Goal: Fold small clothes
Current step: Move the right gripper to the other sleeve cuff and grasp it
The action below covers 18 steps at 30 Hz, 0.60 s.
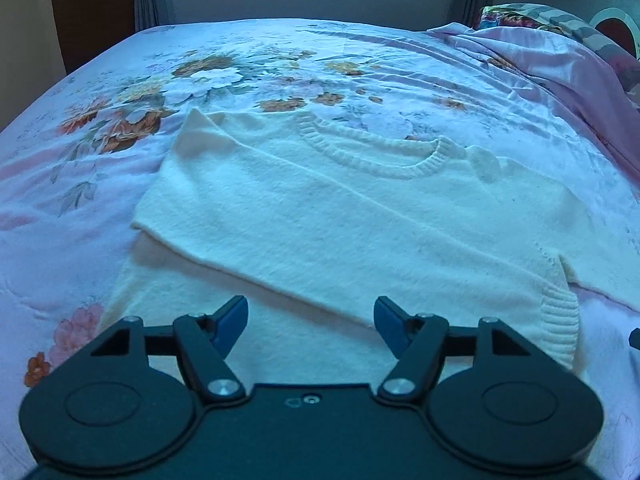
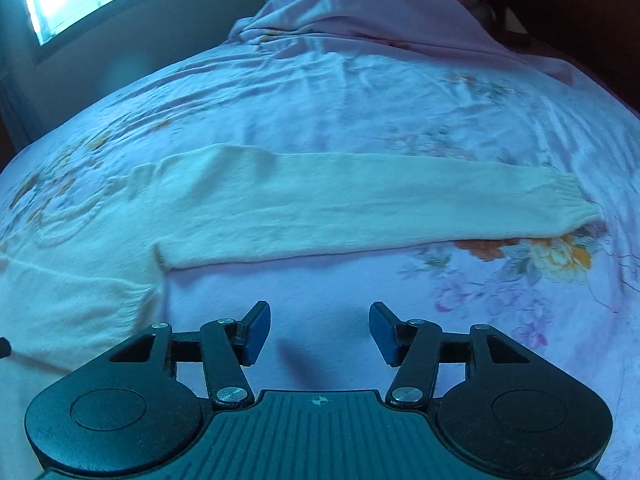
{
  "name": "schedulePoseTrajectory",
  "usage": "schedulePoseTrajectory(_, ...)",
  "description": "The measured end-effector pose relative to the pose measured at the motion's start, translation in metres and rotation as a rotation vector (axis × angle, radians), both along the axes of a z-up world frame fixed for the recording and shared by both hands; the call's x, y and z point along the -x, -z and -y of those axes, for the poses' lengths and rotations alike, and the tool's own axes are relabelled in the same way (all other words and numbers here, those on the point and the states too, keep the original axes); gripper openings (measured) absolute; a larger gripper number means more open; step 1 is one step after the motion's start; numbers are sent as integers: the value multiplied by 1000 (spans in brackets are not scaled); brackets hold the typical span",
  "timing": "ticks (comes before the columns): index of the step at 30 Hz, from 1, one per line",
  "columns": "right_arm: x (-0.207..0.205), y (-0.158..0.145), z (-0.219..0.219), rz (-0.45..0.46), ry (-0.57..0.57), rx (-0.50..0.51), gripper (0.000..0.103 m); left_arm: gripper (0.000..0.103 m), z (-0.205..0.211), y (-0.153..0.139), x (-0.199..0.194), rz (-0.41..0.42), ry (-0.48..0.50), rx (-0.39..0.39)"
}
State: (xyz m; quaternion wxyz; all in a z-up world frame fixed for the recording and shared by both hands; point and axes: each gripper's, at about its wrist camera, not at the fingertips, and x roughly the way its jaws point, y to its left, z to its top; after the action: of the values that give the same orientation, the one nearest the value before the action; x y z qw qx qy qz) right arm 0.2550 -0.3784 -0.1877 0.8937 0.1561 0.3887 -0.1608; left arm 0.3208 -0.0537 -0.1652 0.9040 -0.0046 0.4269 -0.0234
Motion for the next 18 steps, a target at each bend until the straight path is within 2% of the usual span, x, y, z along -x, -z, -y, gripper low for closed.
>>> schedulePoseTrajectory(5, 3, 3, 67, -1, 139, -20, 55, 66, 32, 13, -10, -14, 12, -8)
schedulePoseTrajectory(10, 10, 6, 129, 3, 302, -21, 55, 70, 37, 21, -15, -9, 15, -34)
schedulePoseTrajectory(11, 12, 7, 142, 8, 340, -29, 43, 70, 37, 21, -15, -8, 19, -37)
schedulePoseTrajectory(13, 14, 8, 164, 23, 406, -55, 30, 71, 37, 21, -13, -2, 30, -43)
schedulePoseTrajectory(18, 7, 7, 188, 48, 479, -99, 15, 71, 36, 21, -14, -1, 44, -46)
